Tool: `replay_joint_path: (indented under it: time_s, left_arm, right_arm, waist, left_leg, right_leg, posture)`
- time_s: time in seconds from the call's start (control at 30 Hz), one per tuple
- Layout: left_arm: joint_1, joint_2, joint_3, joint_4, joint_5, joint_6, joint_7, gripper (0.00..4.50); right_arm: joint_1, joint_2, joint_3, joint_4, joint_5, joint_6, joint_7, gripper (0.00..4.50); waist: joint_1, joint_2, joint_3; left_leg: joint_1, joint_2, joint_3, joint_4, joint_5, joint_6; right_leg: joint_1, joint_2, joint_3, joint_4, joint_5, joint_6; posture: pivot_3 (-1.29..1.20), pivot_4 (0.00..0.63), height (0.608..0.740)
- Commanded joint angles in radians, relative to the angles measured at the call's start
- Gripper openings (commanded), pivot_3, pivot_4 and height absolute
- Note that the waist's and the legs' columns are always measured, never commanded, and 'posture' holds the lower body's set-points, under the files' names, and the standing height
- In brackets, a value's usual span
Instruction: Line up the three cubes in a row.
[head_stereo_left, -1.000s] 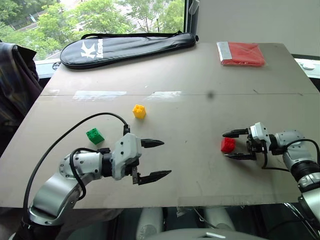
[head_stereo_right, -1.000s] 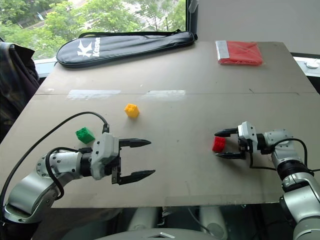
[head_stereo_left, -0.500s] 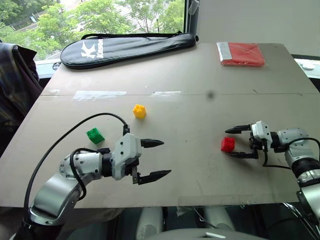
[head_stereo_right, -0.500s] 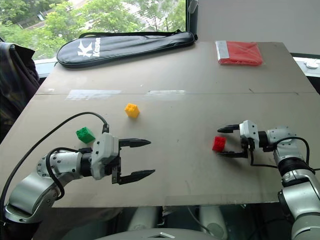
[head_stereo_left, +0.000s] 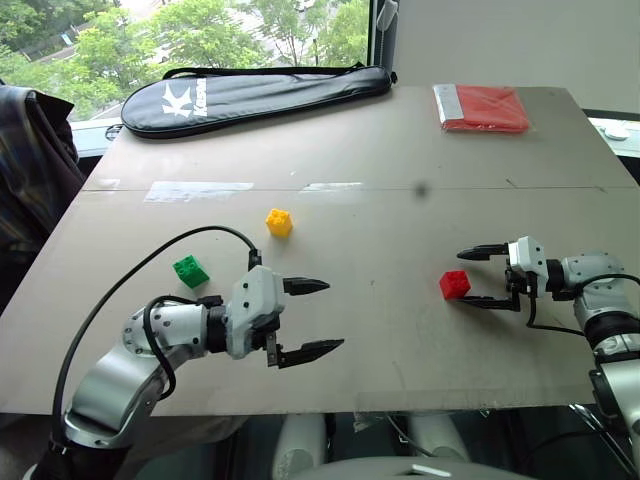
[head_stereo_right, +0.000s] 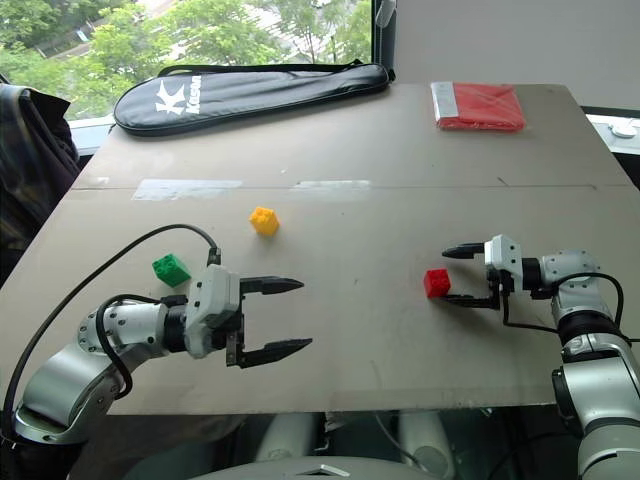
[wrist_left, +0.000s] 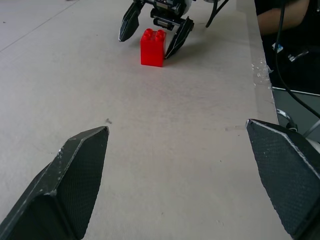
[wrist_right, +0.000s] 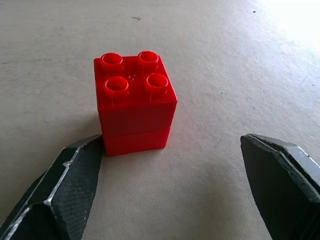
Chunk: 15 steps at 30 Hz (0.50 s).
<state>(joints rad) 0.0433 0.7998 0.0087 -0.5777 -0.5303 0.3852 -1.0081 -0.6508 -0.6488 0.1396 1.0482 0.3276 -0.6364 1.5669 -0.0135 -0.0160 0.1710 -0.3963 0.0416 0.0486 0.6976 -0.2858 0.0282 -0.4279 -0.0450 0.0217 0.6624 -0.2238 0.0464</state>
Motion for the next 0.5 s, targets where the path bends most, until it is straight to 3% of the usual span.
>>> replay_joint_path:
  time_s: [0.03, 0.17, 0.33, 0.5]
  left_arm:
    - [-0.005, -0.005, 0.004, -0.016, 0.002, -0.016, 0.001, 4.5]
    - [0.027, -0.023, 0.032, -0.025, -0.008, -0.011, 0.039, 4.5]
    - [0.122, -0.114, 0.092, -0.056, -0.016, -0.026, 0.15, 4.5]
    - [0.315, -0.265, 0.187, -0.063, 0.043, -0.148, 0.285, 4.5]
  right_arm:
    - [0.0, -0.007, -0.015, -0.015, 0.009, 0.006, 0.048, 4.46]
    - [0.043, -0.023, -0.002, -0.108, 0.078, 0.084, 0.048, 4.46]
    - [0.113, -0.039, -0.046, -0.263, 0.168, 0.205, 0.048, 4.46]
    - [0.179, -0.045, -0.148, -0.42, 0.248, 0.349, 0.034, 4.46]
  waist:
    - [0.0, 0.0, 0.0]
    - [0.0, 0.0, 0.0]
    - [0.0, 0.0, 0.0]
    - [0.0, 0.0, 0.0]
  left_leg:
    - [0.0, 0.0, 0.0, 0.0, 0.0, 0.0]
    - [0.0, 0.0, 0.0, 0.0, 0.0, 0.0]
    - [-0.001, 0.001, -0.001, 0.0, 0.0, 0.0]
    - [0.0, 0.0, 0.0, 0.0, 0.0, 0.0]
  right_leg:
    - [0.0, 0.0, 0.0, 0.0, 0.0, 0.0]
    - [0.0, 0.0, 0.0, 0.0, 0.0, 0.0]
    - [0.0, -0.001, -0.001, 0.0, 0.002, 0.003]
    - [0.0, -0.002, 0.0, 0.0, 0.0, 0.0]
  posture:
    - [0.0, 0.15, 0.708]
    - [0.0, 0.15, 0.708]
    - [0.0, 0.15, 0.708]
    - [0.0, 0.15, 0.708]
